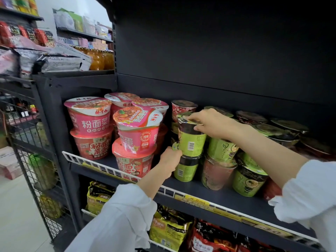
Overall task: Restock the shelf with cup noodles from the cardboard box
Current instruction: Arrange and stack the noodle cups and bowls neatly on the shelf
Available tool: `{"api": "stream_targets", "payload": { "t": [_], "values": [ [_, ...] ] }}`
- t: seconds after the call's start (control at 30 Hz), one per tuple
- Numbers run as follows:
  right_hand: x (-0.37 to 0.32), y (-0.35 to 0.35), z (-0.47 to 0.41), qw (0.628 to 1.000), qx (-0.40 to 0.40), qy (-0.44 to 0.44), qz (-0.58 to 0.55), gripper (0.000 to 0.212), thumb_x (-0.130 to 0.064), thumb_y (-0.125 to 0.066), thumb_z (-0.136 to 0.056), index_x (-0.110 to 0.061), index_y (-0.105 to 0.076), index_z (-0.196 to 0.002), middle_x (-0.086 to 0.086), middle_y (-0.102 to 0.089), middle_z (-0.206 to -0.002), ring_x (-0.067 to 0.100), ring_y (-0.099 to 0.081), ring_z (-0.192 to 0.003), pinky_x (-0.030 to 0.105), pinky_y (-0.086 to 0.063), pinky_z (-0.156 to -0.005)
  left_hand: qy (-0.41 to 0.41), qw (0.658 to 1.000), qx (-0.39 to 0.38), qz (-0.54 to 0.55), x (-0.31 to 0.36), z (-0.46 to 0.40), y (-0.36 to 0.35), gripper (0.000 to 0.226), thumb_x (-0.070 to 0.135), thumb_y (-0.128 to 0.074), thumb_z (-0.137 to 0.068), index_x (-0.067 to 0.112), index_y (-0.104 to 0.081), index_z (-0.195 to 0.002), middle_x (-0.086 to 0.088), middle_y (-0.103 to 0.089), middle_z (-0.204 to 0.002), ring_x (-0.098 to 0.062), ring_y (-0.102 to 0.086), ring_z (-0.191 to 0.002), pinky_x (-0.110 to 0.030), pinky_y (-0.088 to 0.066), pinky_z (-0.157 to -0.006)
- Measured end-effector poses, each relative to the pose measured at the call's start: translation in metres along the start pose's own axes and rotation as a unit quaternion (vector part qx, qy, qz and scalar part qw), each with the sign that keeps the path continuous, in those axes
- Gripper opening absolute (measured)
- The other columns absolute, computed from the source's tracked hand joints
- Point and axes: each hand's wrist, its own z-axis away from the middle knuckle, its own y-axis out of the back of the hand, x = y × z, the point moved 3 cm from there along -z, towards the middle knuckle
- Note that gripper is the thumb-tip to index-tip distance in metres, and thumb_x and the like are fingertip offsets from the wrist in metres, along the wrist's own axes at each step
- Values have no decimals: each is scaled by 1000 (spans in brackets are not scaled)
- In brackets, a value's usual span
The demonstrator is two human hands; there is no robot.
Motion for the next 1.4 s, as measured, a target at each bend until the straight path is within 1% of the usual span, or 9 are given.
{"api": "stream_targets", "payload": {
  "t": [0.2,0.27,0.4,0.53,0.67,0.77,1.0,1.2,1.4],
  "values": [
    [-5,3,12,1000,16,0,-17,48,-41,-57,-90,-7,-59,-123,14,-59,-115,30,-54,-108,38,-45,-92,12,999,24,-19,-2,13,11,33,19,-48,-89,7,-49,-120,-14,-58,-114,-32,-57,-100,-35,-44,-83],
    [-6,-1,11,1000,8,-5,-17,48,-38,-53,-93,-10,-53,-132,17,-54,-123,32,-52,-115,39,-43,-97,2,999,37,-28,-3,11,21,36,14,-47,-89,5,-49,-124,-22,-57,-124,-37,-55,-112,-37,-43,-86],
    [-4,-3,15,998,-12,-7,-58,44,-19,-49,-97,-22,-44,-141,8,-47,-144,27,-47,-128,36,-37,-106,-39,993,-45,-97,-3,2,35,86,-4,-58,-72,15,-25,-148,-11,-41,-144,-30,-38,-131,-32,-37,-104],
    [-10,0,18,995,6,-38,-89,46,-17,-55,-91,-24,-49,-137,1,-52,-139,13,-60,-86,26,-42,-87,-91,979,-127,-133,1,-12,35,98,-4,-73,-69,16,-19,-148,-5,-45,-140,-21,-42,-128,-27,-37,-96],
    [-18,-9,3,993,37,-83,-82,49,-49,-63,-83,-14,-52,-116,2,-54,-107,20,-52,-102,30,-40,-79,-138,971,-135,-141,-6,-28,31,103,18,-90,-51,16,-36,-139,0,-53,-133,-16,-48,-125,-33,-40,-105],
    [-25,-13,-5,993,50,-91,-58,48,-41,-61,-87,-14,-51,-126,7,-54,-118,25,-52,-112,35,-43,-89,-202,963,-69,-165,-19,-27,25,101,40,-89,-42,17,-45,-131,2,-53,-129,-15,-48,-122,-35,-41,-105],
    [-22,-7,6,991,20,-97,-90,50,-23,-59,-92,-24,-45,-140,-4,-44,-146,16,-39,-135,28,-30,-109,-232,944,-151,-181,-24,-24,27,124,34,-88,-58,21,-6,-150,-2,-25,-153,-22,-22,-142,-37,-24,-115],
    [-26,-18,4,987,54,-131,-74,48,-27,-57,-92,-22,-46,-139,1,-49,-142,22,-45,-132,38,-38,-108,-254,950,-126,-132,-20,-19,24,109,23,-89,-57,17,-23,-144,-3,-46,-140,-20,-44,-130,-32,-36,-108],
    [-32,-20,8,983,86,-136,-85,48,-22,-57,-93,-20,-45,-139,0,-47,-144,21,-41,-134,33,-34,-110,-280,933,-142,-178,-14,-20,24,109,32,-88,-56,15,-24,-143,-4,-43,-141,-20,-41,-131,-32,-34,-108]
  ]
}}
